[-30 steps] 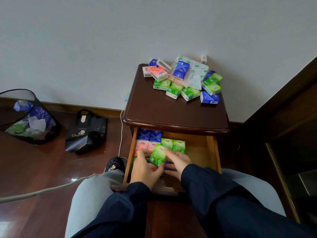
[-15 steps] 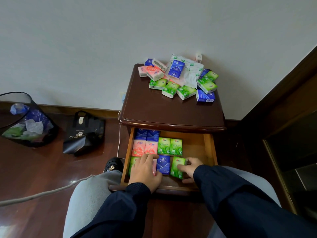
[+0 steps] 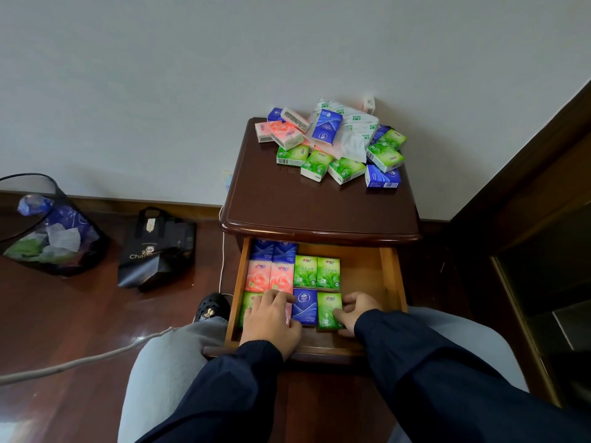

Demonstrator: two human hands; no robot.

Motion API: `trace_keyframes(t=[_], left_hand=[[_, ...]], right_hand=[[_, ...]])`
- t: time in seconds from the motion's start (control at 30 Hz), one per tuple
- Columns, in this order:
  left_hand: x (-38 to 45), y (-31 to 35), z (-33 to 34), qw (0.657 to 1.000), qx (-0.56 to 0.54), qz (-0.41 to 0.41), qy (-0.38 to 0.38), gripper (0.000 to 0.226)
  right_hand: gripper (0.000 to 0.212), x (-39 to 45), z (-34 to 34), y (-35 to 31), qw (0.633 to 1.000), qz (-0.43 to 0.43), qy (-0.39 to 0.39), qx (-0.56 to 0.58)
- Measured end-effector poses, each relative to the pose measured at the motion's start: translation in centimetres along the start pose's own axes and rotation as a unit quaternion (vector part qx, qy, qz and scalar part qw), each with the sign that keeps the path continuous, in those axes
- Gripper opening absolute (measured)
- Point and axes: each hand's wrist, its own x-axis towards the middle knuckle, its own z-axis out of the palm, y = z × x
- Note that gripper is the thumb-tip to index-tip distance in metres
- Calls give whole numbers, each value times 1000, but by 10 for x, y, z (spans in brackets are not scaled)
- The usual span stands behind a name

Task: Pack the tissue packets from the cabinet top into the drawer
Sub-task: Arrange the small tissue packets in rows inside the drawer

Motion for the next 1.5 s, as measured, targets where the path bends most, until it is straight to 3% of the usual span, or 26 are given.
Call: trace_keyframes(t=[0.1, 0.27, 0.53, 0.97, 1.13, 1.3, 1.5], left_hand=[[0, 0, -1, 1000, -5, -3, -5, 40], [0, 3, -3, 1000, -2, -9, -14, 40], [2, 3, -4, 999, -9, -12, -29, 49], [3, 3, -3, 999, 8, -18, -45, 57], [4, 4, -2, 998, 32, -24, -57, 62], [6, 4, -2, 997, 35, -23, -69, 65], [7, 5, -1, 997, 38, -26, -69, 65]], right_hand=[[60, 1, 1, 0, 1000, 2, -15, -3], [95, -3, -6, 0, 984, -37, -22, -171], [116, -1, 8, -5, 977, -79, 16, -199], [110, 21, 13, -15, 977, -118, 50, -173], [86, 31, 7, -29, 979, -139, 52, -141], [101, 37, 7, -39, 981, -134, 43, -137], [100, 38, 4, -41, 973, -142, 56, -173]])
